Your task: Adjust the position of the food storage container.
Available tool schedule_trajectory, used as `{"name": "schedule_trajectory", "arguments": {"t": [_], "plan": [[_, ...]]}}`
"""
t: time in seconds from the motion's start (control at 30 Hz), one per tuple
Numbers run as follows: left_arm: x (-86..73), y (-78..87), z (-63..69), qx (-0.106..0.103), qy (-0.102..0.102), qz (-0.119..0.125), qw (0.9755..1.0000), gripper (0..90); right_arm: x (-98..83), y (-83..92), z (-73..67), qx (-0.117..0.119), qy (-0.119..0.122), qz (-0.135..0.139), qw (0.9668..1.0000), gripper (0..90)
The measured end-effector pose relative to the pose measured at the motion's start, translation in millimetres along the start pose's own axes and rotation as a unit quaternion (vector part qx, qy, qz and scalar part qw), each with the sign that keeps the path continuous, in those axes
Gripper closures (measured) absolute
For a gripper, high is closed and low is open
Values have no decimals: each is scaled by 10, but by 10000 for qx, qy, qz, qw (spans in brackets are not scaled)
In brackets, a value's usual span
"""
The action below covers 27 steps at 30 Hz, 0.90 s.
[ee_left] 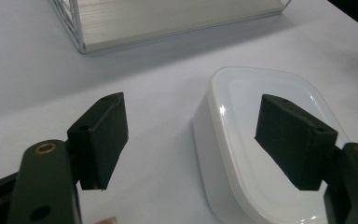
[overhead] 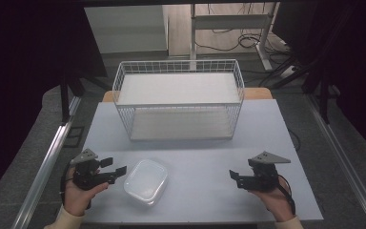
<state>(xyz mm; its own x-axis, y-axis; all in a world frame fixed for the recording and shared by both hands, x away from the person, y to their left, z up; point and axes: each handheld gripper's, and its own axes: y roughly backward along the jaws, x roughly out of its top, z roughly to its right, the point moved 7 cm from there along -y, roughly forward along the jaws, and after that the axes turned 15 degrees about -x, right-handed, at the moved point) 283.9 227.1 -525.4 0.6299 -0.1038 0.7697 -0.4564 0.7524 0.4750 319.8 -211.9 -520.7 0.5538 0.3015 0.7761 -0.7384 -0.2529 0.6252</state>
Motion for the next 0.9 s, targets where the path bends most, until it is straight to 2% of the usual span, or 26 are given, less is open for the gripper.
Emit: {"name": "schedule_trajectory", "arguments": {"t": [0.13, 0.9], "plan": [[6, 13, 10, -1, -13, 20, 10000, 244, -4, 8, -7, -2, -38, 2, 10000, 159], [23, 67, 23, -8, -29, 41, 10000, 248, -54, -30, -56, -22, 155, -111, 9998, 176]]}}
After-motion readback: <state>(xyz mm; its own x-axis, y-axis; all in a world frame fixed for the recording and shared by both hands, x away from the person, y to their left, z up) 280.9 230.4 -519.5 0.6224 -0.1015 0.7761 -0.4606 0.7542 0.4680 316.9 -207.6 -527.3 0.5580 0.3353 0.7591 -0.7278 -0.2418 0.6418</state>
